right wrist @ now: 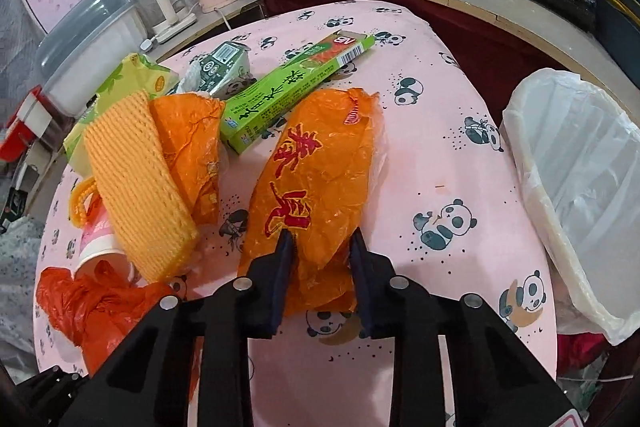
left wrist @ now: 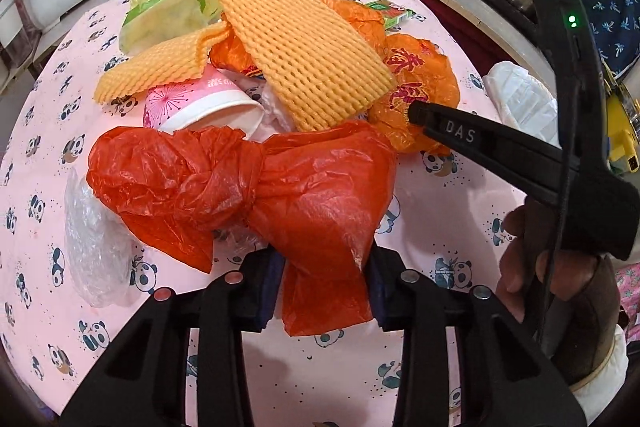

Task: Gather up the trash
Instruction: 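Grasp the red plastic bag with the left tool while the right grasps the orange printed bag, then carry both bags over the white bin and open both tools to drop them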

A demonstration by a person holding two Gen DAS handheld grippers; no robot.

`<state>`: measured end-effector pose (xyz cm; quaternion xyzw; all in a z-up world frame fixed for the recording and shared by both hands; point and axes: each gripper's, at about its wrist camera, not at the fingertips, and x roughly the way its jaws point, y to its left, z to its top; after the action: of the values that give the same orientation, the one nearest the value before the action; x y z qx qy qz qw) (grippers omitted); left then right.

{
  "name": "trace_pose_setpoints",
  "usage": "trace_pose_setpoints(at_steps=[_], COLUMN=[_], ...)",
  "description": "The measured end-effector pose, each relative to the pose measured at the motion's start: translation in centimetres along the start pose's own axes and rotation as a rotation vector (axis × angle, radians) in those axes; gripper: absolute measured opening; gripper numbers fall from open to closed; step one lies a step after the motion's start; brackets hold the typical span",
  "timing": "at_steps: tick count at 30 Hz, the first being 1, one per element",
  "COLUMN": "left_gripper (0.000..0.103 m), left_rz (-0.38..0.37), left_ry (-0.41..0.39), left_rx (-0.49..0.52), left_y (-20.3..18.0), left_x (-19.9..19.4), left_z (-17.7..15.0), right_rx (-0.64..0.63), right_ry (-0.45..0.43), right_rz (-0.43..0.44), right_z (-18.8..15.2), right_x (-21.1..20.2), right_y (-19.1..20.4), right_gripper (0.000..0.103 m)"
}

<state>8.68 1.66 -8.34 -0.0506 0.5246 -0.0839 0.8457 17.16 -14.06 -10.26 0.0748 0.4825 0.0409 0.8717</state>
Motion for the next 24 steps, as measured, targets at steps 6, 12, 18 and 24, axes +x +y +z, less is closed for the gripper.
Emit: trace_pose_setpoints(at_steps=[6,12,18,24], left_gripper=[0.034,0.034,0.034,0.034], left_rz=[0.001,-0.034,-0.09,-0.17], left_ry=[-0.034,-0.088,-0.127,-0.137], left_rx=[0.054,0.123,0.218,0.326], left_y=[-2.1,-5.3,-10.1,-16.1], left_x=[-1.1,-3.0,-3.8,-3.0], left_z=[-0.6,-0.9,0.6,3.0], right_rx=[0.023,0.072,0.156,0.24], right_ry=[-0.061,-0.142,-0.23,-0.28], right_rz=[-0.021,-0.078,-0.167,-0.25], right_z=[-0.7,-1.6,-2.0,-2.3], right_x=[-3.8,-8.9,-13.8,-16.5], right_y=[-1.4,-4.8,-9.6,-15.0], right_gripper=[0.02,0.02,0.02,0.02])
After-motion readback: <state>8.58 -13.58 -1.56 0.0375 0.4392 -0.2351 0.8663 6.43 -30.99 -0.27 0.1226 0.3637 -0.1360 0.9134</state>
